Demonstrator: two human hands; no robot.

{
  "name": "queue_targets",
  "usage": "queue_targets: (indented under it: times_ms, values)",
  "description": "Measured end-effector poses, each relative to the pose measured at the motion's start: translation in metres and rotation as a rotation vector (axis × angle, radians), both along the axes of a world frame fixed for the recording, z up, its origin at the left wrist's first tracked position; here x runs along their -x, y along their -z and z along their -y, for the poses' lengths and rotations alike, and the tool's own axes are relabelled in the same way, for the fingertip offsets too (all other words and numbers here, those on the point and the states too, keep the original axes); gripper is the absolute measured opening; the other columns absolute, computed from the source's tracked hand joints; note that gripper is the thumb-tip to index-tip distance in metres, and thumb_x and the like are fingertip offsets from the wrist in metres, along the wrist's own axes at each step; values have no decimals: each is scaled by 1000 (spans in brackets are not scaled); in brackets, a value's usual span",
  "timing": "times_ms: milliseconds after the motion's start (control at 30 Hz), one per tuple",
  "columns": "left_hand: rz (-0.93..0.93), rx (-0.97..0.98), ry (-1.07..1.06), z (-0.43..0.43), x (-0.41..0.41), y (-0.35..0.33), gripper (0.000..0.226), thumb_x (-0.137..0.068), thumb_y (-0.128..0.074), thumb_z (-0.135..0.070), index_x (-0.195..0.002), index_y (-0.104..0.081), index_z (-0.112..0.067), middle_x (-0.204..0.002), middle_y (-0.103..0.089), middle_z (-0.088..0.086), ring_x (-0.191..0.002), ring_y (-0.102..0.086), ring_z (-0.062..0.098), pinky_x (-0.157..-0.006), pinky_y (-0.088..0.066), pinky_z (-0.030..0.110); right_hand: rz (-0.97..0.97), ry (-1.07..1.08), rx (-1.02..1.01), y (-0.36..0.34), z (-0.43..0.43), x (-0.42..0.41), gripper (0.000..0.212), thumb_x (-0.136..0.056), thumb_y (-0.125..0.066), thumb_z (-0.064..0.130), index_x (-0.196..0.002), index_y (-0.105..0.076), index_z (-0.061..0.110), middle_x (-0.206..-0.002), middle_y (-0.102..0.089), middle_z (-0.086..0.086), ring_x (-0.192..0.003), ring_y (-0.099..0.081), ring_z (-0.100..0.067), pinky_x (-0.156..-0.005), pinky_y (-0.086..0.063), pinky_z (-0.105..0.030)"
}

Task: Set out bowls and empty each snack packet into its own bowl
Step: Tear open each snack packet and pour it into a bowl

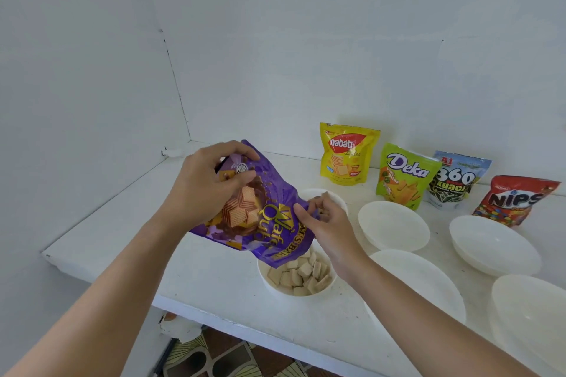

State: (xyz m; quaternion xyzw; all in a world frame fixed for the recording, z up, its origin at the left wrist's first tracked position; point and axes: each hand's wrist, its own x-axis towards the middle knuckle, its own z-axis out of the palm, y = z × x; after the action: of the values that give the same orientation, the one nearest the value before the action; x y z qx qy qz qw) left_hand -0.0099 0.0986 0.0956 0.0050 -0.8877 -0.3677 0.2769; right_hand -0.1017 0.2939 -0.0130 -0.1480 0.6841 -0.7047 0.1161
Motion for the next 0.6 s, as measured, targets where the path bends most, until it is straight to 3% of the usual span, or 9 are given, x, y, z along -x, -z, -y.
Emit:
queue_targets:
  times_ms: [100, 200, 267, 333, 433, 500, 600]
  values:
    - [14, 19, -6, -1, 3, 12, 21, -85, -78, -17, -95, -72, -35, -87, -73, -14, -82, -68, 7, -72, -51, 25, -1, -20, -68, 9, -1, 1, 39, -79, -77, 48, -66, -48, 26, -96, -68, -19, -88, -66, -27, -74, -50, -44]
    - [8, 32, -13, 0, 4, 11, 20, -85, -78, -20, -95, -72, -36, -86, -73, -12, -81, -68, 11, -70, -53, 28, -20, 6, -83, 8, -3, 3, 37, -83, -76, 43, -68, -48, 24, -85, -65, -15, -79, -65, -26, -70, -49, -47]
    - [-1, 31, -7, 1, 4, 5, 18, -87, -77, -22, -97, -71, -35, -85, -72, -11, -81, -69, 14, -69, -54, 29, -68, 29, -96, 2, -4, 4, 37, -79, -78, 47, -69, -50, 24, -72, -51, -5, -66, -50, -17, -65, -40, -37]
    - [-22, 32, 2, 2, 4, -3, 17, -87, -77, -22, -97, -71, -34, -81, -71, -14, -78, -68, 9, -65, -52, 20, -115, 26, -85, -4, -5, 6, 38, -74, -79, 52, -72, -54, 23, -73, -45, -2, -67, -45, -15, -65, -38, -33]
    - [-38, 59, 5, 3, 5, -12, 16, -88, -76, -20, -97, -72, -32, -78, -68, -18, -73, -64, 5, -62, -46, 14, -215, 15, -116, -12, -3, 7, 41, -65, -78, 64, -79, -59, 30, -97, -56, -4, -89, -60, -15, -75, -50, -29]
    - [-33, 113, 22, 3, 6, -14, 16, -88, -76, -18, -98, -72, -30, -82, -68, -24, -81, -64, 1, -67, -46, 13, -282, 1, -144, -18, -3, 6, 43, -61, -77, 67, -86, -58, 37, -114, -54, -2, -110, -58, -15, -85, -53, -31]
    - [-14, 163, 60, -3, 9, -8, 18, -87, -76, -20, -100, -72, -31, -93, -69, -22, -92, -65, 4, -77, -51, 23, -384, -112, -118, -27, -4, 3, 41, -69, -86, 45, -94, -56, 32, -111, -62, 6, -112, -58, -10, -88, -52, -32]
